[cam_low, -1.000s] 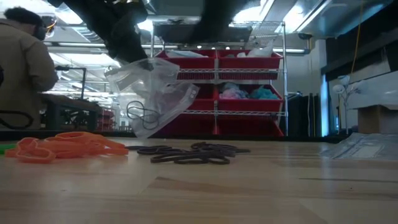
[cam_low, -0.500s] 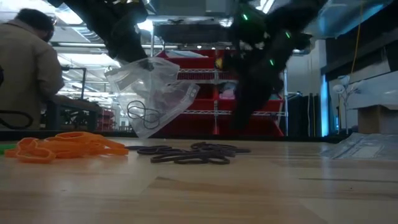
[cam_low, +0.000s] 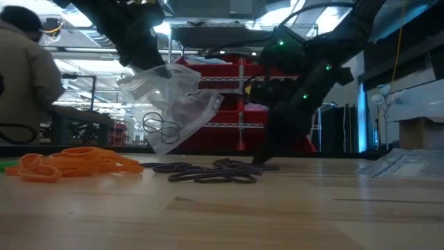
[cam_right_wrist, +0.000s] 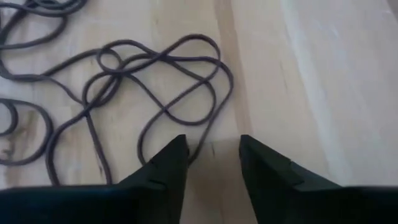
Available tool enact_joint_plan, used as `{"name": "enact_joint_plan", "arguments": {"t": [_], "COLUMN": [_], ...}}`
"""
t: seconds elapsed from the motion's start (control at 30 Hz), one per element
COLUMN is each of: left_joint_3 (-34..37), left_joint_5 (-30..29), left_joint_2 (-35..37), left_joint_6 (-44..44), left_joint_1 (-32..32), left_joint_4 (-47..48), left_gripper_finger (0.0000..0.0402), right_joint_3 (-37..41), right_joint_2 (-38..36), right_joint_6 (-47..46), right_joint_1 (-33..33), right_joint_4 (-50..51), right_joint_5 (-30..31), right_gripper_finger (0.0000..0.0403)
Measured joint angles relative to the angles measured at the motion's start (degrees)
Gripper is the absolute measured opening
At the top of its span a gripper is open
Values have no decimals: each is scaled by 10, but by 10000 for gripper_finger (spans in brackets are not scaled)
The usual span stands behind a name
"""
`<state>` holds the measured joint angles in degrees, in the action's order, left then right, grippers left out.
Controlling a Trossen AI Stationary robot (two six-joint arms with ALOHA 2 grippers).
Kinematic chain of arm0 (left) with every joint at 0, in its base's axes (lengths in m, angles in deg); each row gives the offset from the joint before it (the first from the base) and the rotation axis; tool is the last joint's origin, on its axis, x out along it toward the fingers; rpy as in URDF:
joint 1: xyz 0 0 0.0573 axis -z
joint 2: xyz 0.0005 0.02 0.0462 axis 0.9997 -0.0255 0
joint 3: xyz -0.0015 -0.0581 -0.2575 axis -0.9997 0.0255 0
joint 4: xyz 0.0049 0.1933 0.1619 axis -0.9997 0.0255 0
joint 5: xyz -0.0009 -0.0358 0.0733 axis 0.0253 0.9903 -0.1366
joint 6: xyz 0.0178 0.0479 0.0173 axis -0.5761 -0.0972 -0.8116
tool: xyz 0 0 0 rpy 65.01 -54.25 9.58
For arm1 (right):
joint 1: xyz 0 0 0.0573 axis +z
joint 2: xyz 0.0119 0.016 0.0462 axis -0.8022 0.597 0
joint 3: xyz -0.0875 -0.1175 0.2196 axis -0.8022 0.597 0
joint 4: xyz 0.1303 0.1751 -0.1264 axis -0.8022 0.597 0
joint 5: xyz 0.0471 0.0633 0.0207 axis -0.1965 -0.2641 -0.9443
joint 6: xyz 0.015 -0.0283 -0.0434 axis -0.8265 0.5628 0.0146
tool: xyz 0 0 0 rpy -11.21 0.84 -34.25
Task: Sort rubber bands
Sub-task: Put the black rubber band into the transparent zip bag
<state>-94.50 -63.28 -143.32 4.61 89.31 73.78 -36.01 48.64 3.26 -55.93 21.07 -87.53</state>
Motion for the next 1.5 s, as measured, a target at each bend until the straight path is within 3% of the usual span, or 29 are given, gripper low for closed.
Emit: {"name": "enact_joint_plan", "arguments": {"t": [0.2, 0.33, 0.6, 0.97, 1.3, 1.5], "left_joint_3": [0, 0, 0, 0, 0, 0], "left_joint_5": [0, 0, 0, 0, 13, 13], "left_joint_2": [0, 0, 0, 0, -1, -2], "left_joint_6": [0, 0, -1, -3, -5, -12], "left_joint_1": [0, -1, -1, -1, -1, -1], "left_joint_4": [-1, 0, 0, -5, -5, -5], "left_gripper_finger": [0, 0, 0, 0, 0, 0], "right_joint_3": [-1, -2, 0, -115, -241, -280], "right_joint_2": [5, 6, -51, -187, -180, -176], "right_joint_6": [0, 1, 9, 78, 136, 158], "right_joint_1": [4, 5, 2, 3, 3, 3], "right_joint_4": [3, 32, 90, 150, 157, 112], "right_joint_5": [8, 47, 92, 104, 95, 84], "right_gripper_finger": [68, 9, 1, 0, 0, 0]}}
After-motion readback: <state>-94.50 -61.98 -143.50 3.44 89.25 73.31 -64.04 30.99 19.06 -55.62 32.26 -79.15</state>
